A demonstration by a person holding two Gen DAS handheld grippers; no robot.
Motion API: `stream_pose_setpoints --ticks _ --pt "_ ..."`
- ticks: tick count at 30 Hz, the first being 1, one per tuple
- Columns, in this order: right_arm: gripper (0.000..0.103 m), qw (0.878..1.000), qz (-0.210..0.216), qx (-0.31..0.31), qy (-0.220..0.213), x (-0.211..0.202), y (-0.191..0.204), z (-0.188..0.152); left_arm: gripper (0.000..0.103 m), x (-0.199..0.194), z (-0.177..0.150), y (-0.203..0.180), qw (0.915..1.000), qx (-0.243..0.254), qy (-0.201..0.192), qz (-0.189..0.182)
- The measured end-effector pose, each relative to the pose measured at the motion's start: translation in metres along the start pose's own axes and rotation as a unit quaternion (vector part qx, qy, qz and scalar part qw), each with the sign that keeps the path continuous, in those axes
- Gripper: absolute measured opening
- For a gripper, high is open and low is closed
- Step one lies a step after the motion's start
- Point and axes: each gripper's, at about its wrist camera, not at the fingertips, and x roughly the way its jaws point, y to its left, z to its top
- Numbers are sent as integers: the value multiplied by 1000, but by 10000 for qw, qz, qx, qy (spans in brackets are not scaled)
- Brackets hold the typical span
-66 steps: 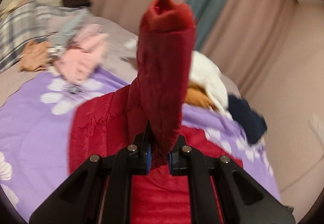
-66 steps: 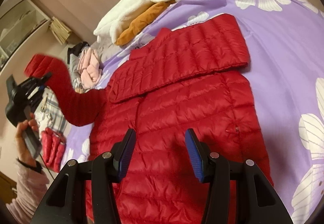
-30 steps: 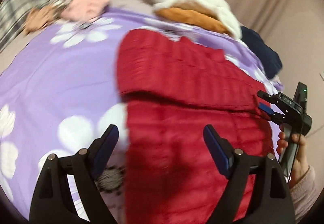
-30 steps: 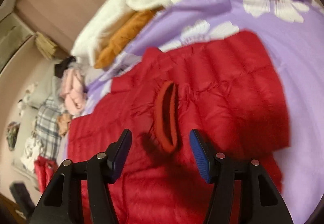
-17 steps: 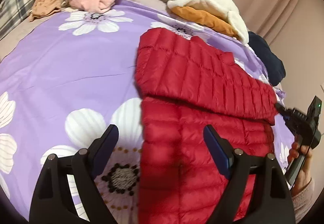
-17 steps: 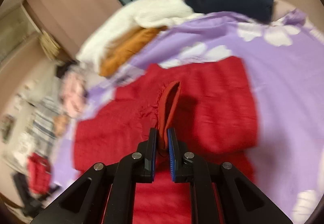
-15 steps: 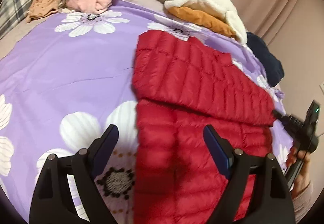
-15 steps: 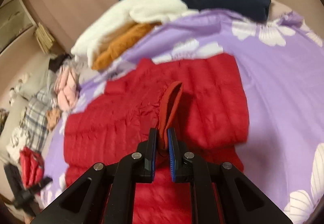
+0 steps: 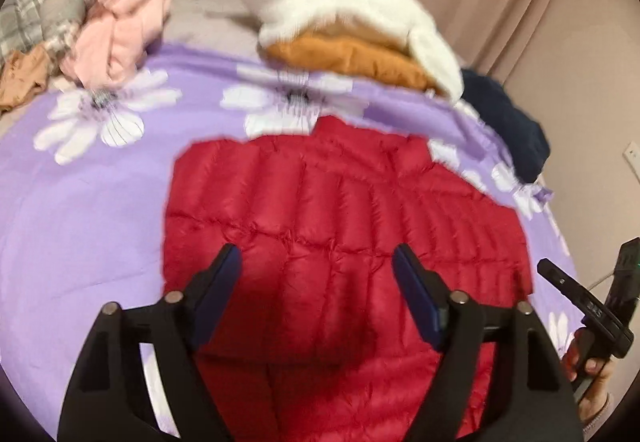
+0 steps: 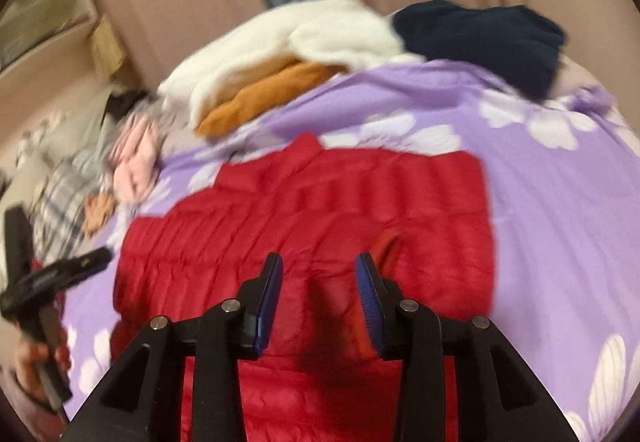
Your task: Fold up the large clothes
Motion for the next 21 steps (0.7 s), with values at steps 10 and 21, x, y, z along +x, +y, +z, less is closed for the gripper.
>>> stream_pose_setpoints --ticks 10,21 --pt "40 9949 -570 -233 795 58 -12 -20 74 64 -22 31 9964 -210 766 288" --pt "43 9962 -347 48 799 36 -15 -18 76 33 -19 29 9959 -452 734 267"
